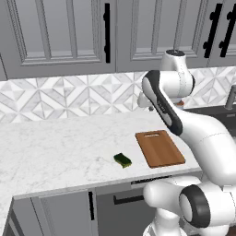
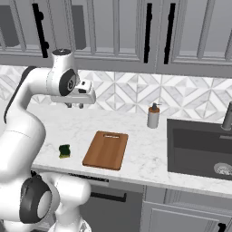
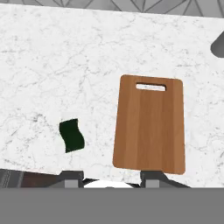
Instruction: Pick up the sponge from the counter and clean the cutting board by briefly scrubbing or pressing down on the cutting board. Once finished, release the sponge.
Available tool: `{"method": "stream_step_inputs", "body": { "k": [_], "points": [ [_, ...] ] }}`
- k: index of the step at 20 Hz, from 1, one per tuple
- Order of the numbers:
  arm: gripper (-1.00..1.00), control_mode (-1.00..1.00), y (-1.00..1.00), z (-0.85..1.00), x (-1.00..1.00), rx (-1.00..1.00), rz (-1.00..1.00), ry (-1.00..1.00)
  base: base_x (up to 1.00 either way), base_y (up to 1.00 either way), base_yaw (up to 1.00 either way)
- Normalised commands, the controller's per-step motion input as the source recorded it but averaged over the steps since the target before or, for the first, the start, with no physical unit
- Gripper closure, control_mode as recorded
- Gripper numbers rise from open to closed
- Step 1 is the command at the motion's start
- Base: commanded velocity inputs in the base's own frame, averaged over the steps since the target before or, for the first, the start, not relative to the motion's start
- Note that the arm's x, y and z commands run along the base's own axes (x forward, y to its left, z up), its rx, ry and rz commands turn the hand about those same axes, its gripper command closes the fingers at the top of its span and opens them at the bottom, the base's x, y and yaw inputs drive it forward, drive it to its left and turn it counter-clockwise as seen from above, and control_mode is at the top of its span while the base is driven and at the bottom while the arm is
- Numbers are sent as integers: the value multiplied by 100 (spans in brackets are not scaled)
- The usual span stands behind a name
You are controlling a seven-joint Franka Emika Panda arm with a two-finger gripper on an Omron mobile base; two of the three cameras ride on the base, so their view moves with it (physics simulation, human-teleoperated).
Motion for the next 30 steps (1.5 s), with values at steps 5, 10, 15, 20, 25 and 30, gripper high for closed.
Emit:
{"method": "stream_step_inputs", "body": {
  "k": [5, 10, 15, 20, 25, 30],
  "points": [
    [-100, -100, 4, -10, -19, 0, 0, 0, 0, 0, 0],
    [-100, -100, 36, -48, -20, 0, 5, 1, 0, 0, 0],
    [-100, -100, 49, -43, -7, 0, 5, 7, 0, 0, 0],
    [-100, -100, 56, -38, 0, -6, 6, 10, 0, 0, 0],
    [-100, -100, 39, -40, 0, -9, 9, 9, 0, 0, 0],
    [-100, -100, 4, -44, 5, -2, 2, 9, 0, 0, 0]
  ]
}}
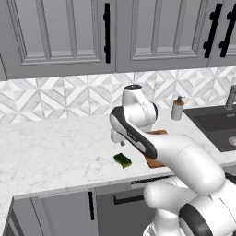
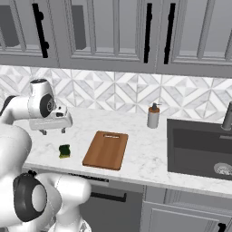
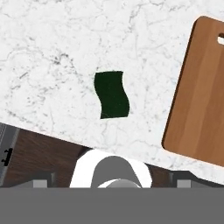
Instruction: Pick up the sponge from the counter and clean the cutting board by briefly scrubbing or pressing down on the cutting board. Once finished, release the sponge.
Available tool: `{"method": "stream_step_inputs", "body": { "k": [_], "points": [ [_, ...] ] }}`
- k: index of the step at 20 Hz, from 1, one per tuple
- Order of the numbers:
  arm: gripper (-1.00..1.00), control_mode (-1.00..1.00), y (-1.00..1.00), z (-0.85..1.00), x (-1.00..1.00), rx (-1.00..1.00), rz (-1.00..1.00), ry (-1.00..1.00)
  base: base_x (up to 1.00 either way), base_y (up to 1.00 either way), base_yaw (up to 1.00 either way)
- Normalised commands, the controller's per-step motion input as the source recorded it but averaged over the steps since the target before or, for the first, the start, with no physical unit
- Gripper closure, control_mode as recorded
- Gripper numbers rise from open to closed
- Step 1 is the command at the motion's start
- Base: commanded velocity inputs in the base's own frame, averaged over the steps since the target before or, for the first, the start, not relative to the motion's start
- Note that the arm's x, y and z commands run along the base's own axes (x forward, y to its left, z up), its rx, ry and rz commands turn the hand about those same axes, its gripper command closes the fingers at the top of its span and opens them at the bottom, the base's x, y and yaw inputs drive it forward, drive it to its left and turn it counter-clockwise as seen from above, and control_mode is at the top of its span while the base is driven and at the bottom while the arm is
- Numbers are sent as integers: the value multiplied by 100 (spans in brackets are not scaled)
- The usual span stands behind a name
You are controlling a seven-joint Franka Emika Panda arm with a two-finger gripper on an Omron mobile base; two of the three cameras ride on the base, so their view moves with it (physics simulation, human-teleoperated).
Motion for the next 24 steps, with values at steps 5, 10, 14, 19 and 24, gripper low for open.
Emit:
{"method": "stream_step_inputs", "body": {
  "k": [5, 10, 14, 19, 24],
  "points": [
    [-100, -100, 0, -50, 12, 0, 0, 7, 0, 0, 0],
    [-100, -100, 0, -44, 15, 0, 0, 2, 0, 0, 0],
    [-100, -100, 0, -41, 28, 0, 0, 1, 0, 0, 0],
    [-100, -100, 0, -35, 25, 0, 1, 0, 0, 0, 0],
    [-100, -100, 5, -31, 19, -2, 2, 0, 0, 0, 0]
  ]
}}
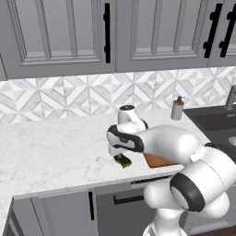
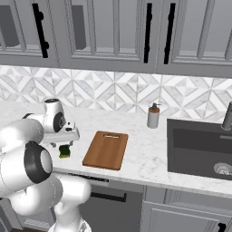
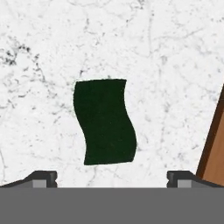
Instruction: Pick up the sponge from the counter and clean the cutting board by briefly scrubbing or pressing down on the cutting board. Once finished, release the sponge.
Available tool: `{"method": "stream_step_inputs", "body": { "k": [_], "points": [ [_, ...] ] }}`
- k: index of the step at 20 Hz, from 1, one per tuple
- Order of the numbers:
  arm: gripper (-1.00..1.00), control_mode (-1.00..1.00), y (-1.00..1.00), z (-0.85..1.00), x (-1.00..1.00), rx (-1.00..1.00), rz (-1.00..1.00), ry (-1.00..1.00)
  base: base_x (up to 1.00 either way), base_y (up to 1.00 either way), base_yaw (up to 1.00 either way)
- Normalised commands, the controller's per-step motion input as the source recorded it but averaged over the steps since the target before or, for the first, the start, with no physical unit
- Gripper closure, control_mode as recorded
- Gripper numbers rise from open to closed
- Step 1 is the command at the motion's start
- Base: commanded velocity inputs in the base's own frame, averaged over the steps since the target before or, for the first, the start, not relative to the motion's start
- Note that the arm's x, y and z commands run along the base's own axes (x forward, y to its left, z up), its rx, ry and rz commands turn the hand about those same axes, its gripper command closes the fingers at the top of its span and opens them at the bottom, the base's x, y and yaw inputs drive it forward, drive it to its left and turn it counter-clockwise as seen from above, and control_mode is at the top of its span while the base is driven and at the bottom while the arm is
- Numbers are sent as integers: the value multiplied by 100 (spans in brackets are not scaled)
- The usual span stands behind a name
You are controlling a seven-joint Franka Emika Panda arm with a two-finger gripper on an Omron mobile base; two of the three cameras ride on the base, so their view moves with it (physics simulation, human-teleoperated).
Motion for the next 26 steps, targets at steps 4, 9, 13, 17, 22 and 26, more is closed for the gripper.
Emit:
{"method": "stream_step_inputs", "body": {
  "k": [4, 9, 13, 17, 22, 26],
  "points": [
    [-100, -100, 8, -29, 15, -2, 2, 0, 0, 0, 0],
    [-100, -100, 6, -26, 6, -1, 1, 0, 0, 0, 0],
    [-100, -100, 3, -22, 3, 0, 0, 0, 0, 0, 0],
    [-100, -100, 3, -19, 1, 0, 0, 0, 0, 0, 0],
    [-100, -100, 0, -14, 2, 0, 0, 0, 0, 0, 0],
    [-100, -100, 0, -2, 9, 0, 0, 0, 0, 0, 0]
  ]
}}
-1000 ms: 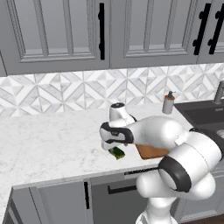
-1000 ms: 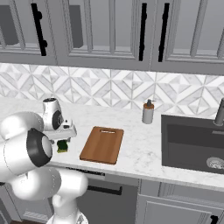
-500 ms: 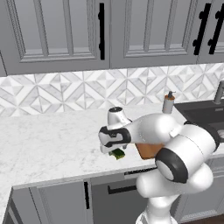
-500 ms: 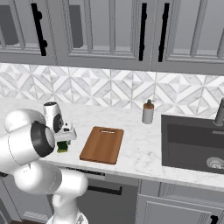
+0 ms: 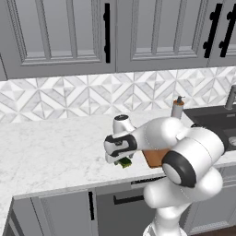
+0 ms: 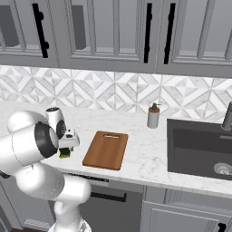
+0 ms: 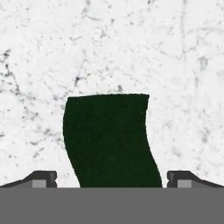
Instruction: Pick up the sponge from the counter and clean the cutting board by briefly scrubbing or pressing down on the cutting board. Once finished, release the sponge.
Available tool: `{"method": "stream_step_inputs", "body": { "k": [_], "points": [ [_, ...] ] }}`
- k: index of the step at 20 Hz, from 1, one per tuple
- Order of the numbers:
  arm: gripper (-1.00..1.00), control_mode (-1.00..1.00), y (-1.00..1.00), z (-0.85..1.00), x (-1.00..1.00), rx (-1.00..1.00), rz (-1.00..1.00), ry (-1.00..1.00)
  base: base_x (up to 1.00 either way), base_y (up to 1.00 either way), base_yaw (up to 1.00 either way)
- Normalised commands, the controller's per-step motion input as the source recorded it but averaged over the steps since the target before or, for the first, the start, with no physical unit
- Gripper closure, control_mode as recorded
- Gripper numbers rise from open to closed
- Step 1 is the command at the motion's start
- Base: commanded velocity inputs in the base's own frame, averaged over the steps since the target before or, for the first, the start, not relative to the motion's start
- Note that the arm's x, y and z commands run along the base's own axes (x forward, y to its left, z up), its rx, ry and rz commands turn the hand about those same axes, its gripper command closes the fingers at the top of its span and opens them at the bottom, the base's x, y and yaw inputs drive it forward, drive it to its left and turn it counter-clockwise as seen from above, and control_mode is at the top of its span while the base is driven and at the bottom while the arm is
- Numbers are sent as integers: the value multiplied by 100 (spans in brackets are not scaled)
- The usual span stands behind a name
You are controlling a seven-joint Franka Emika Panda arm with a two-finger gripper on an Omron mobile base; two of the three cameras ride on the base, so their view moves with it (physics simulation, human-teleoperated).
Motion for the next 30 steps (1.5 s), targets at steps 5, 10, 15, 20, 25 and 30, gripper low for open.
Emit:
{"method": "stream_step_inputs", "body": {
  "k": [5, 10, 15, 20, 25, 30],
  "points": [
    [-100, -100, 0, -3, 12, 0, 0, 0, 0, 0, 0],
    [-100, -100, 0, -7, 16, 0, 0, 0, 0, 0, 0],
    [100, -100, 1, -1, 0, 0, 0, 0, 0, 0, 0],
    [100, -100, 0, -3, 0, 0, 0, -2, 0, 0, 0],
    [100, -100, 0, 9, -11, 4, 0, -11, 0, 0, 0],
    [100, -100, -19, 31, -12, 4, -1, -7, 0, 0, 0]
  ]
}}
